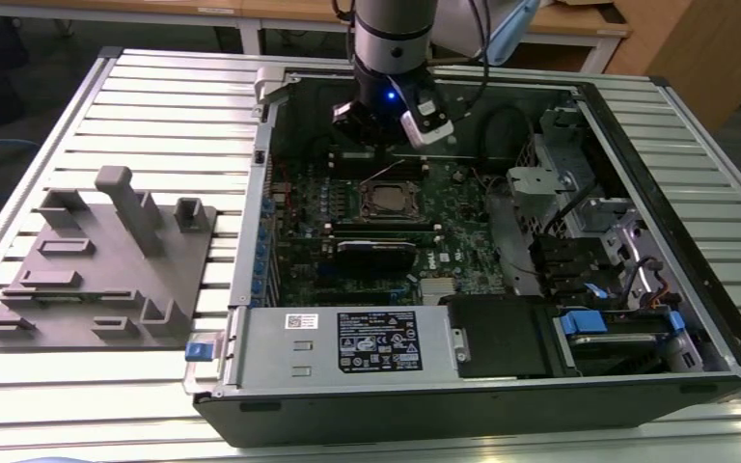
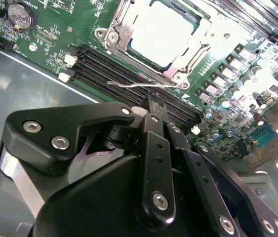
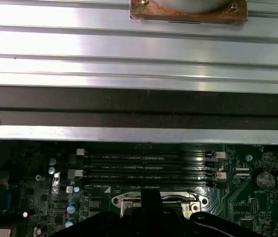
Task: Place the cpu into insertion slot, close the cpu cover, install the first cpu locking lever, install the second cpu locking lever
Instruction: 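Install the first cpu locking lever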
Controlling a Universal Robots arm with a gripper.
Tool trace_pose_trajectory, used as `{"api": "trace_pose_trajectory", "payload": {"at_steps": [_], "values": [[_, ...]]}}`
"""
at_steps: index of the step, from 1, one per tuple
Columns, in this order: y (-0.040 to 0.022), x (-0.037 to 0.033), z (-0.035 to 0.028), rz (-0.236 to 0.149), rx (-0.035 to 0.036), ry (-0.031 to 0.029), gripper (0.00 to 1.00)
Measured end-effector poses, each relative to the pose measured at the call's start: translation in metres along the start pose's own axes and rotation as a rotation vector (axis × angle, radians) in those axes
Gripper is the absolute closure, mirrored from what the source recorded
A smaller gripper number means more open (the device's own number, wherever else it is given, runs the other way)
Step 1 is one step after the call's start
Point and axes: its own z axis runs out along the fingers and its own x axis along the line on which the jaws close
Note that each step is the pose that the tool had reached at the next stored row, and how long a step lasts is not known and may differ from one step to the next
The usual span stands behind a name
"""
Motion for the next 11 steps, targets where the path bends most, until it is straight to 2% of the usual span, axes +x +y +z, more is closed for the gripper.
{"api": "trace_pose_trajectory", "payload": {"at_steps": [2, 4, 5, 11], "values": [[-0.0002, -0.0001, 0.0011, 0.000, -0.0027, 0.0000, 0.90], [-0.0004, -0.0001, 0.0018, 0.000, -0.0100, 0.0001, 0.90], [-0.0003, -0.0002, 0.0020, 0.000, -0.0114, -0.0001, 0.90], [-0.0012, -0.0006, 0.0069, 0.000, -0.0115, -0.0001, 0.90]]}}
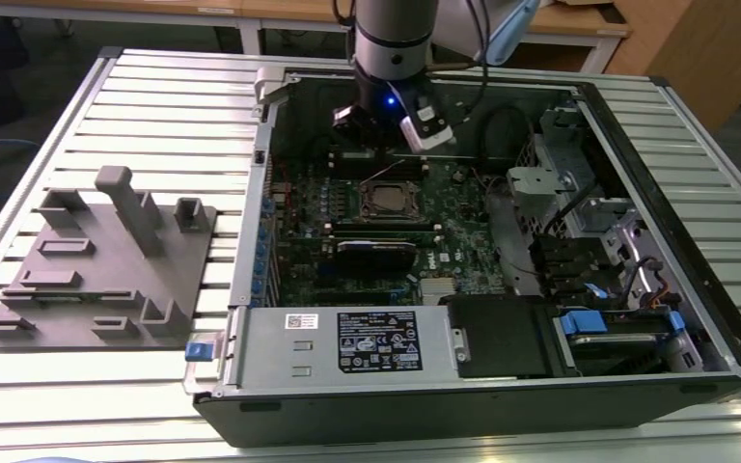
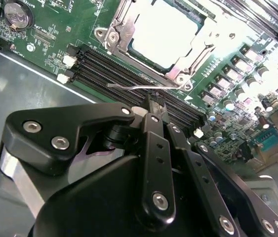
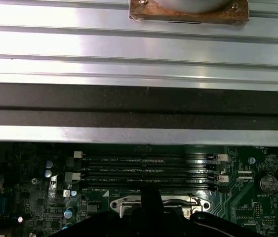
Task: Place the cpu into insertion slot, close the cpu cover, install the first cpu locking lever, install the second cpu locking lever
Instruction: 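Install the first cpu locking lever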
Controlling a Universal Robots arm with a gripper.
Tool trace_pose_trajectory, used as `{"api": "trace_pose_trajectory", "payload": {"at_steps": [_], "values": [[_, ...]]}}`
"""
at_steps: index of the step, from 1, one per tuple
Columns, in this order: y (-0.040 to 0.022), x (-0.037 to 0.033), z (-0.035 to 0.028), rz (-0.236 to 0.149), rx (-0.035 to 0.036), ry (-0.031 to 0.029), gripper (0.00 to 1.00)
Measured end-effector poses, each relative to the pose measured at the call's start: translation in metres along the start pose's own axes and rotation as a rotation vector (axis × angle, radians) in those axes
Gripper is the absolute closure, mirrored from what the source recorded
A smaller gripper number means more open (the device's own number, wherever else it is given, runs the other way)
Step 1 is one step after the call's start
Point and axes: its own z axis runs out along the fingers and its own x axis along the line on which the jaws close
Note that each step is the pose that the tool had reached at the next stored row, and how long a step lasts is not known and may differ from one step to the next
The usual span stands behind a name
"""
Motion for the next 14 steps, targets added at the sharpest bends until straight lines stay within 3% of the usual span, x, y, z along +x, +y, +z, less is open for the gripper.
{"api": "trace_pose_trajectory", "payload": {"at_steps": [14], "values": [[-0.0010, -0.0105, 0.0051, 0.000, 0.0023, 0.0000, 0.90]]}}
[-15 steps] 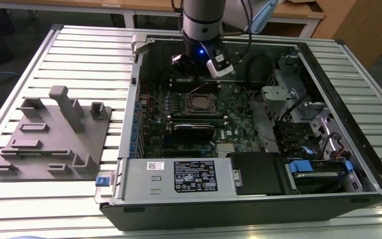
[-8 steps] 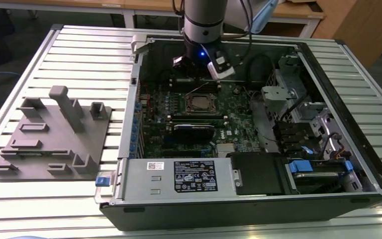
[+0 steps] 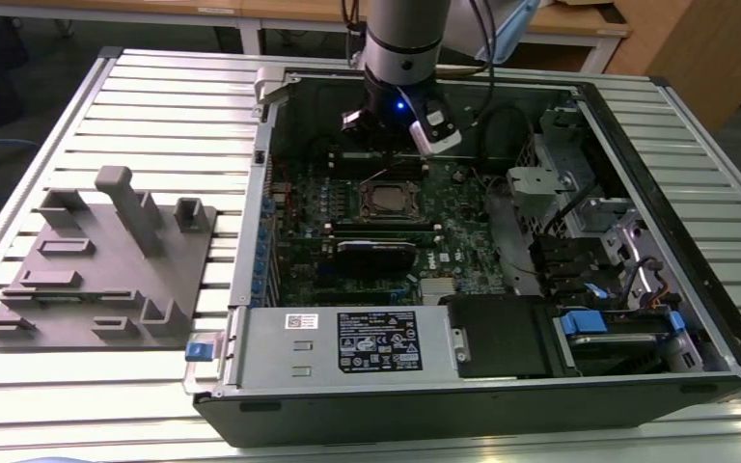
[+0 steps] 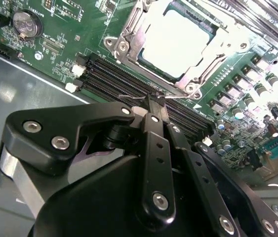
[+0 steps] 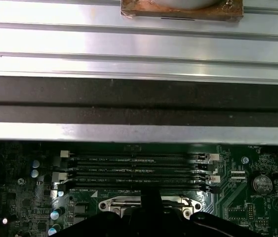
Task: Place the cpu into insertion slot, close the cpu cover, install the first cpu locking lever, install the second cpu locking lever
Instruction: 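Install the first cpu locking lever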
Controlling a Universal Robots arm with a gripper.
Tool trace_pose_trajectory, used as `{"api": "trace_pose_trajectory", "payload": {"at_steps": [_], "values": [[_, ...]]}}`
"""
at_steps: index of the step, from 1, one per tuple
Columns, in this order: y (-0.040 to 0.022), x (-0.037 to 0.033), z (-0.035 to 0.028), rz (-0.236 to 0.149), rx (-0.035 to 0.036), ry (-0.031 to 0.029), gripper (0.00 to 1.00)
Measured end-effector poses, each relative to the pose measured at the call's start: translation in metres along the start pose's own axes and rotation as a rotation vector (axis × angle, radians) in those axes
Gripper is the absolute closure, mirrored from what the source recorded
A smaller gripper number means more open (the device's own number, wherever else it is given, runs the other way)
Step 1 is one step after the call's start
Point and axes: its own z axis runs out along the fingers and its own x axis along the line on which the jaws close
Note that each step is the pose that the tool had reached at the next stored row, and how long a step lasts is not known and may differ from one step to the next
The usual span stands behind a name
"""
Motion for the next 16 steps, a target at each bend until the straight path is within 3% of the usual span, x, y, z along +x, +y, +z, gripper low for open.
{"api": "trace_pose_trajectory", "payload": {"at_steps": [8, 11, 16], "values": [[-0.0009, 0.0000, 0.0051, 0.000, 0.0001, 0.0000, 0.90], [-0.0009, -0.0002, 0.0061, -0.001, 0.0116, 0.0001, 0.90], [0.0010, -0.0005, 0.0087, -0.001, 0.0185, 0.0002, 0.90]]}}
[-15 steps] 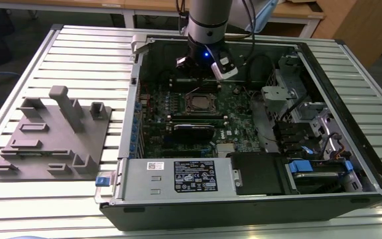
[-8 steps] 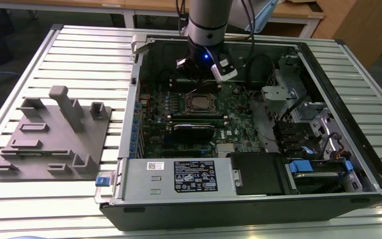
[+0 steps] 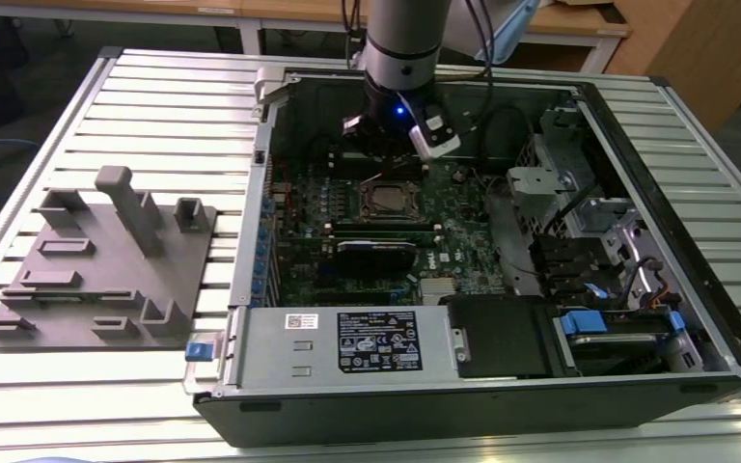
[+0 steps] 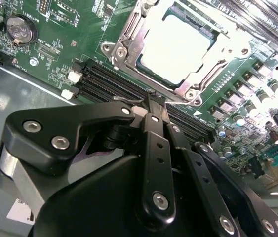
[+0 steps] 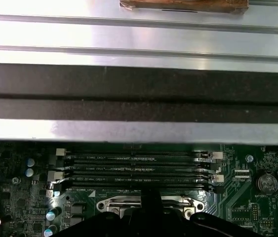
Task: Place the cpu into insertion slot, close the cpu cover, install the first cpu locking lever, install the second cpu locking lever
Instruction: 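Install the first cpu locking lever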
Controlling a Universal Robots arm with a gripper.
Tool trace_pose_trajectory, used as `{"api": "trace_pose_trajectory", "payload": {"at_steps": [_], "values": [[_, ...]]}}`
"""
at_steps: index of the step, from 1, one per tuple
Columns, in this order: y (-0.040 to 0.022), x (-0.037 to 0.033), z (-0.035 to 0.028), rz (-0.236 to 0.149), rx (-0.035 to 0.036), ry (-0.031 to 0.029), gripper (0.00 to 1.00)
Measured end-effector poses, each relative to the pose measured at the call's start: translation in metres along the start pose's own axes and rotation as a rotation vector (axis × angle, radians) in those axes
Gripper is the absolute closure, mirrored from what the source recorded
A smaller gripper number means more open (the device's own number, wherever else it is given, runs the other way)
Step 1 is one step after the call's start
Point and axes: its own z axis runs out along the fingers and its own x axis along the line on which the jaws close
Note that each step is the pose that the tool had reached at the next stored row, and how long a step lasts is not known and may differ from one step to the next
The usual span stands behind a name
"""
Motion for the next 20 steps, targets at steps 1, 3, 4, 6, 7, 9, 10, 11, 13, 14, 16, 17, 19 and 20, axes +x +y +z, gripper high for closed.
{"api": "trace_pose_trajectory", "payload": {"at_steps": [1, 3, 4, 6, 7, 9, 10, 11, 13, 14, 16, 17, 19, 20], "values": [[0.0011, -0.0001, 0.0005, 0.000, 0.0005, 0.0000, 0.90], [0.0028, -0.0005, 0.0015, 0.000, 0.0011, 0.0000, 0.90], [0.0035, -0.0009, 0.0019, 0.000, 0.0011, 0.0000, 0.90], [0.0042, -0.0018, 0.0027, 0.000, 0.0011, -0.0001, 0.90], [0.0041, -0.0025, 0.0030, 0.001, 0.0013, -0.0002, 0.90], [0.0040, -0.0042, 0.0036, 0.004, 0.0017, -0.0007, 0.90], [0.0039, -0.0049, 0.0040, 0.007, 0.0017, -0.0011, 0.90], [0.0039, -0.0056, 0.0044, 0.010, 0.0019, -0.0017, 0.90], [0.0038, -0.0064, 0.0050, 0.023, 0.0024, -0.0038, 0.90], [0.0037, -0.0065, 0.0053, 0.032, 0.0027, -0.0052, 0.90], [0.0038, -0.0067, 0.0059, 0.049, 0.0034, -0.0079, 0.90], [0.0038, -0.0068, 0.0063, 0.059, 0.0037, -0.0098, 0.90], [0.0039, -0.0068, 0.0069, 0.081, 0.0046, -0.0132, 0.90], [0.0042, -0.0068, 0.0072, 0.091, 0.0049, -0.0149, 0.90]]}}
